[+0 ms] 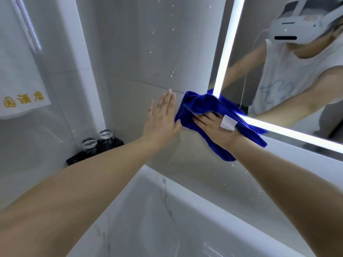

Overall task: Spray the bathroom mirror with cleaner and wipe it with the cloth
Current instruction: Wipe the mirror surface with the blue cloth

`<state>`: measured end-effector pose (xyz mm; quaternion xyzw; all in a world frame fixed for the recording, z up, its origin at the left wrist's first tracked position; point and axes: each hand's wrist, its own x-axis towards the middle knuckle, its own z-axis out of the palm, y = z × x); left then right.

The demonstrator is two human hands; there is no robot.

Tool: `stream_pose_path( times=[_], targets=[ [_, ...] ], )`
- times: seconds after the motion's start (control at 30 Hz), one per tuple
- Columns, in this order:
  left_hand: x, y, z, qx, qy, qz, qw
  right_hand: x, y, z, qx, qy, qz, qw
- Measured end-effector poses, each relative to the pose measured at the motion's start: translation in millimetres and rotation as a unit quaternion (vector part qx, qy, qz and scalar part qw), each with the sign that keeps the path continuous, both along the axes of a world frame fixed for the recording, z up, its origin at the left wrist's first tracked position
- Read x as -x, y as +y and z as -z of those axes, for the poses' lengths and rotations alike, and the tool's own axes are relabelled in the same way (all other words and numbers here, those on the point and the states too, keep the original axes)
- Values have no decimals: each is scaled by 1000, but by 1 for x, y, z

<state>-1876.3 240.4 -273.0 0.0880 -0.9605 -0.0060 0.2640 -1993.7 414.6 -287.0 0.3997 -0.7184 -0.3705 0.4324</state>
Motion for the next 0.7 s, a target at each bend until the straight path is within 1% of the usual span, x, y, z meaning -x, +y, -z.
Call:
stream_pose_path(
  times=[0.03,0.1,0.2,0.27,0.37,0.43,0.5,0.57,0.7],
  targets=[
    [-2,2,-4,8,-3,6,1000,-2,5,-5,-21,2,-1,1000],
    [-5,8,-16,11,-4,18,1000,-1,16,-17,-48,-40,-10,998],
    [-2,22,-44,-2,24,29,999,-3,36,-56,-31,-69,-52,996],
    [1,35,-68,3,51,35,998,-8,54,-93,-18,-60,-64,996],
    [3,58,-113,18,92,51,994,-15,69,-164,13,-60,-33,998],
    [2,68,-145,11,126,73,989,-21,76,-210,53,-70,0,996],
    [0,76,-175,11,169,93,981,-26,82,-252,72,-62,35,995],
    [-4,78,-201,27,203,88,975,-34,88,-296,98,-40,44,993],
    [-4,65,-233,43,201,47,977,-43,97,-374,160,-12,70,985]
  ],
)
